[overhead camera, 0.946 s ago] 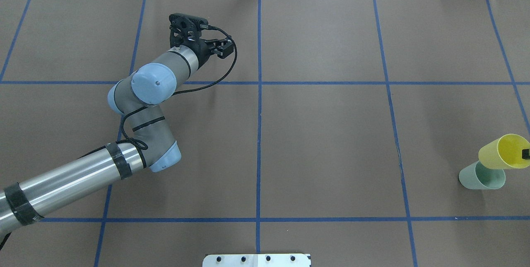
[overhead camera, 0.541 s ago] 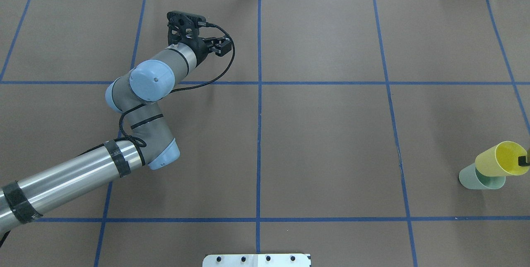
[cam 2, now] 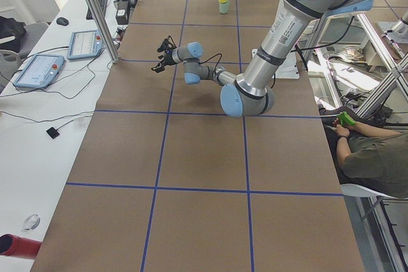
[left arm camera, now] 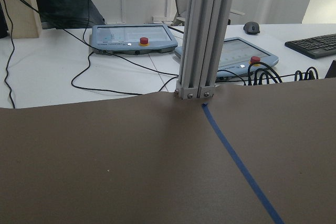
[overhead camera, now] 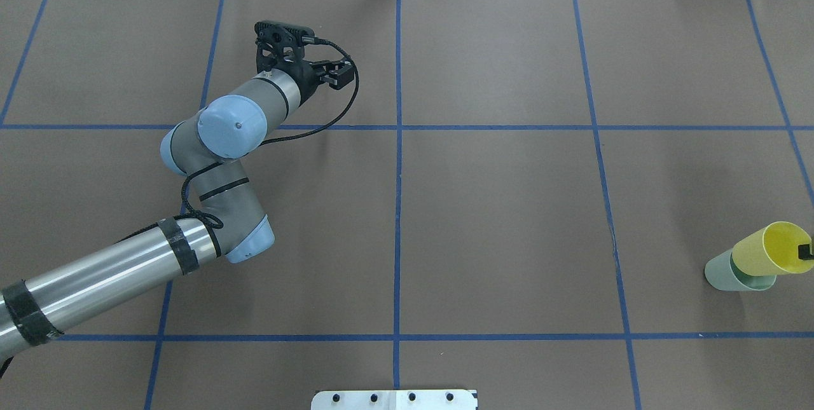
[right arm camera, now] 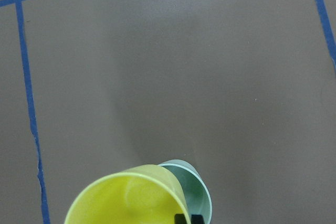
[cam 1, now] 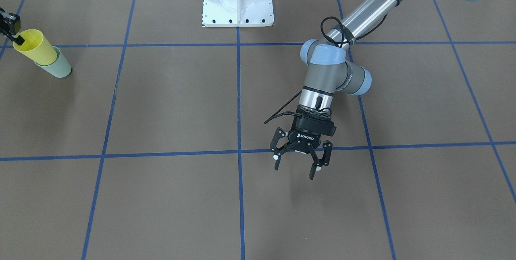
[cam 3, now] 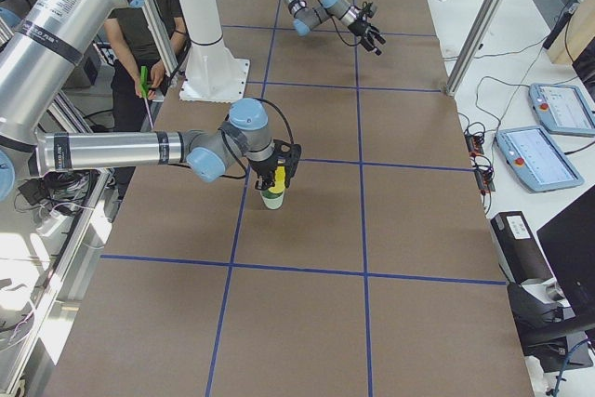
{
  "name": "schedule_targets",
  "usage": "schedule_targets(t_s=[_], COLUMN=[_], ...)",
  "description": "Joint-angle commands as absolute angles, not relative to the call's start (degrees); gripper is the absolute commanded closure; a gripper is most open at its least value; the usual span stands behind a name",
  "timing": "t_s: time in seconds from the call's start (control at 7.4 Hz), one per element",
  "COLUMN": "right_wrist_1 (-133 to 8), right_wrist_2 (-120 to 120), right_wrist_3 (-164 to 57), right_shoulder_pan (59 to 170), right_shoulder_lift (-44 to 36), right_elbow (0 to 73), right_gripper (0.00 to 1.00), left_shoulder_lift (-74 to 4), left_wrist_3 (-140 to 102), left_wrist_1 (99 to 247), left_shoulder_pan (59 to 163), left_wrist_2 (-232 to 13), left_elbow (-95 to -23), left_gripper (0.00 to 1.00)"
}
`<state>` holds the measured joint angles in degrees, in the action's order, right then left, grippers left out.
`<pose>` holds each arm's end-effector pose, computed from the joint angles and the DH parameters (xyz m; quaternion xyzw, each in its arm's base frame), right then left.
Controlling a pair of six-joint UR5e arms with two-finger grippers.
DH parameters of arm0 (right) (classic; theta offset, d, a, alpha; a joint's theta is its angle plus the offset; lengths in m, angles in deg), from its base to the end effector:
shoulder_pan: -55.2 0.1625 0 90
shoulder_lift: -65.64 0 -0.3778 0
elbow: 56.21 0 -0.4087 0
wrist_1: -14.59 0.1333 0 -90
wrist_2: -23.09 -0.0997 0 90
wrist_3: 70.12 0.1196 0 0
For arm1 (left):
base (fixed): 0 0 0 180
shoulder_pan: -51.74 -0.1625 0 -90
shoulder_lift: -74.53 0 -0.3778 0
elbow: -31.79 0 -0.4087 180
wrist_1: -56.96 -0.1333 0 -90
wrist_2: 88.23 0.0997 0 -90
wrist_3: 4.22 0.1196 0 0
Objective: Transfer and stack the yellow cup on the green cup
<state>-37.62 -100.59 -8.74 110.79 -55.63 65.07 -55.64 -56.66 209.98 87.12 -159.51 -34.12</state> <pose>-0.1439 -0.3286 0.5029 0.0045 -0.4138 0.1199 0.9024 0.5255 -0.5838 0.2615 0.4743 0.4307 -0.0891 0.7626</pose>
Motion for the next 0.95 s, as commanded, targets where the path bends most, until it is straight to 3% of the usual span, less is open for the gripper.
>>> schedule_targets(t_s=[0.0,0.68,0.81], right_wrist_1=[-37.62,-37.62,-37.62], right_wrist_2=[-101.27,-102.16,-102.16], right_wrist_3=[-8.78,-8.78,-8.78], right_shoulder_pan=[110.75,110.75,110.75], right_shoulder_lift=[-55.65,-55.48,-55.04], right_elbow=[64.55,63.76,62.98], right_gripper=[1.0,1.0,0.7], left_shoulder_lift=[-55.63,-55.63,-55.63], left_wrist_3=[-57.66,-58.54,-58.54], left_wrist_1=[209.98,210.42,210.42], left_shoulder_pan=[86.99,86.99,86.99], left_wrist_2=[-159.51,-159.51,-159.51], left_elbow=[-34.13,-34.21,-34.21], left_gripper=[0.0,0.0,0.0])
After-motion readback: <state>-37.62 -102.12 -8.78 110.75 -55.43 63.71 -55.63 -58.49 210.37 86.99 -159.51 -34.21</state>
